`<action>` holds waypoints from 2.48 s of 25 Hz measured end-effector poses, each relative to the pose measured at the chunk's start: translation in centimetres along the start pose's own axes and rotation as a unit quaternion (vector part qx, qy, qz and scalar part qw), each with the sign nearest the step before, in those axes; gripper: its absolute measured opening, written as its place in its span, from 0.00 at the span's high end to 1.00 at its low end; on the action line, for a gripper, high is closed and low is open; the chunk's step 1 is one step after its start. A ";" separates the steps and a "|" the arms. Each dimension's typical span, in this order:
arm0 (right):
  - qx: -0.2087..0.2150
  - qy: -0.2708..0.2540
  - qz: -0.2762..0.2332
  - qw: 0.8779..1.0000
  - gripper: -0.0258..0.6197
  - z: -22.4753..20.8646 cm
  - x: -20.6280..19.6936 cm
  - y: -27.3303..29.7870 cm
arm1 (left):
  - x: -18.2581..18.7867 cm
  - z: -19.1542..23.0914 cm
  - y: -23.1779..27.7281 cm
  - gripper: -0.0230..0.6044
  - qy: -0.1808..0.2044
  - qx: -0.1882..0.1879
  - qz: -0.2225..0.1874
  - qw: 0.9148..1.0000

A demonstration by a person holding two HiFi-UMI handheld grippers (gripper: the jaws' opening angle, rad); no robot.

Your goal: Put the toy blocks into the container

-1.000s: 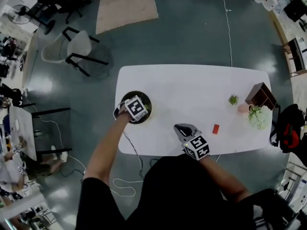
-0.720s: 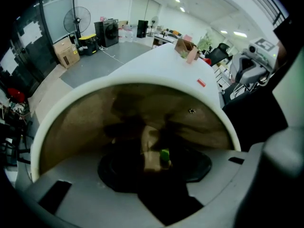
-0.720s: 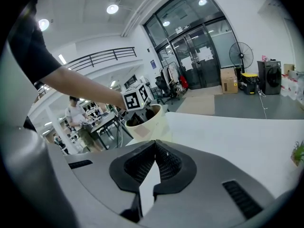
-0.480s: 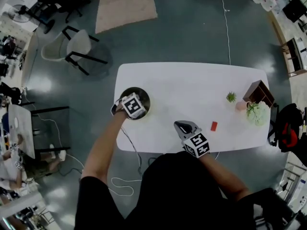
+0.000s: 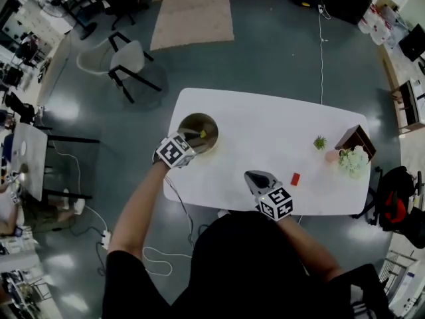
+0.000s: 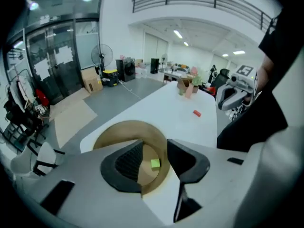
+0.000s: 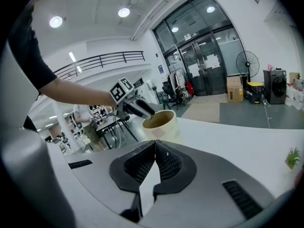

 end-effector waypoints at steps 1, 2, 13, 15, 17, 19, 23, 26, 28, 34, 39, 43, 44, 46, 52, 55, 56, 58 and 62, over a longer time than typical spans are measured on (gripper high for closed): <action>0.002 -0.005 0.001 1.000 0.96 0.4 -0.2 -0.5 | -0.1 -0.8 -1.1 0.71 -0.005 0.010 -0.024 1.000; 0.001 -0.012 0.004 1.000 0.96 0.8 -0.4 -0.9 | -0.3 -1.7 -2.2 0.72 -0.011 0.019 -0.047 0.999; -0.063 -0.019 0.039 0.997 0.96 1.8 -5.5 -7.8 | -1.9 -16.0 -7.9 0.90 -0.102 0.073 -0.329 0.936; -0.080 -0.018 0.042 0.996 0.96 1.3 -6.1 -9.2 | -2.0 -18.3 -7.8 0.90 -0.125 0.080 -0.368 0.918; -0.105 -0.009 0.039 0.994 0.96 0.5 -6.7 -10.9 | -2.0 -20.1 -7.3 0.92 -0.147 0.088 -0.389 0.905; -0.137 0.008 0.034 0.990 0.96 -0.8 -7.5 -12.8 | -2.0 -21.5 -6.8 0.94 -0.169 0.096 -0.400 0.896; -0.206 0.033 0.031 0.977 0.96 -3.8 -9.4 -16.3 | -1.8 -24.1 -5.7 0.95 -0.209 0.096 -0.410 0.883; -0.234 0.046 0.035 0.970 0.96 -6.2 -10.8 -17.7 | -1.6 -26.0 -4.2 0.96 -0.227 0.084 -0.400 0.884; -0.248 0.058 0.038 0.966 0.96 -7.9 -11.5 -17.9 | -1.6 -26.7 -3.1 0.96 -0.233 0.076 -0.388 0.888; -0.272 0.121 0.035 0.954 0.91 -12.7 -14.2 -16.5 | -2.2 -27.0 -0.8 0.96 -0.278 0.086 -0.342 0.893; -0.293 0.153 0.071 0.941 0.79 -16.0 -16.3 -14.8 | -0.4 -26.4 0.4 0.96 -0.284 0.092 -0.322 0.898; -0.289 0.162 0.101 0.938 0.75 -17.8 -18.3 -13.0 | 0.4 -26.1 2.2 0.96 -0.284 0.102 -0.291 0.908; -0.286 0.166 0.105 0.938 0.74 -18.1 -18.8 -12.5 | 0.6 -26.1 2.5 0.96 -0.285 0.104 -0.286 0.909; -0.287 0.171 0.110 0.936 0.72 -19.0 -19.7 -11.5 | 0.9 -25.9 3.0 0.96 -0.288 0.107 -0.277 0.910; -0.321 0.196 0.121 0.919 0.69 -21.1 -20.7 -10.2 | 0.8 -26.4 4.5 0.96 -0.309 0.105 -0.243 0.914; -0.322 0.192 0.140 0.916 0.68 -22.1 -21.0 -8.9 | 0.6 -26.4 5.2 0.96 -0.321 0.112 -0.236 0.910; -0.320 0.191 0.150 0.916 0.68 -22.3 -21.1 -8.5 | 0.6 -26.5 5.3 0.96 -0.325 0.114 -0.236 0.909; -0.319 0.184 0.171 0.914 0.68 -22.5 -21.2 -8.0 | 0.5 -26.5 5.3 0.96 -0.332 0.118 -0.237 0.905; -0.321 0.156 0.190 0.915 0.71 -22.5 -21.3 -7.8 | -0.2 -26.2 5.2 0.96 -0.339 0.117 -0.240 0.902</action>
Point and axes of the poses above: the fingertips, and each gripper's own axes: y forward along the fingers, z to its left, x out of its top, the point moved 6 cm from there along -y, backward along the fingers, and after that the axes turned 4 degrees about y, right-handed, at the moved point
